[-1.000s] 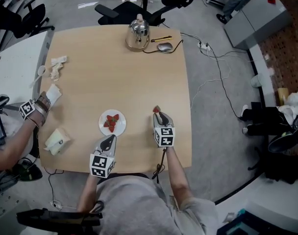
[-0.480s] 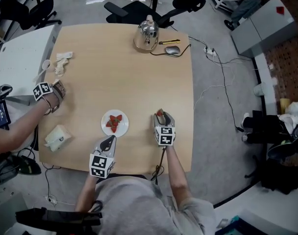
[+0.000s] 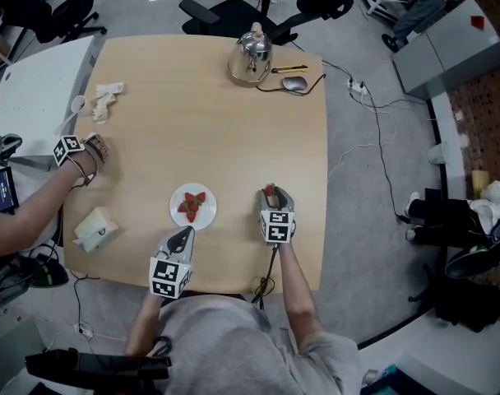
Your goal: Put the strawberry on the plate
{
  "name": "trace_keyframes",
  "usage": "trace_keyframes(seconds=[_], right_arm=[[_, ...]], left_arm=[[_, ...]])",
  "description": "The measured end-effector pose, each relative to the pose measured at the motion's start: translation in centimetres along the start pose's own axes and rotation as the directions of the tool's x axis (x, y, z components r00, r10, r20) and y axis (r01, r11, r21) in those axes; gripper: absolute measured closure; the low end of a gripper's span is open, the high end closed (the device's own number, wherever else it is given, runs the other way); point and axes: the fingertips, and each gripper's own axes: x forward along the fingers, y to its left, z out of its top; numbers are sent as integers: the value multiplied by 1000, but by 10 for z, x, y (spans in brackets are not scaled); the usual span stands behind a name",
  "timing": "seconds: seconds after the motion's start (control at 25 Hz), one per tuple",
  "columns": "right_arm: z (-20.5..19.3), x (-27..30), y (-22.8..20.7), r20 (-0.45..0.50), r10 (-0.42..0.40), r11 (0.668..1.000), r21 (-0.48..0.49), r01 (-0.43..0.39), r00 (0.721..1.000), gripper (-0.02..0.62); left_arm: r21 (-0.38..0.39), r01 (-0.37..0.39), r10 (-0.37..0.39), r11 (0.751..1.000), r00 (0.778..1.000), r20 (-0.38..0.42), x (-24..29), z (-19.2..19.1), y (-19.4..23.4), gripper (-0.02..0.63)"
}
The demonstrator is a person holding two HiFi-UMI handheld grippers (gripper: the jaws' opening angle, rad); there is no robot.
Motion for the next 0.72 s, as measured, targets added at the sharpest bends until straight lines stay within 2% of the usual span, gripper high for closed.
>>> trace_keyframes(seconds=[0.08,0.72], right_arm=[[0,0,-2,1,-10,1000,4,10,1000,431],[0,-5,-1,1,-1,999,33,1,1000,442]], left_arm=[[2,-1,1,1000,1000,0,0,0,0,586],[9,-12,11,1000,1000,8,-3,1,0,586]])
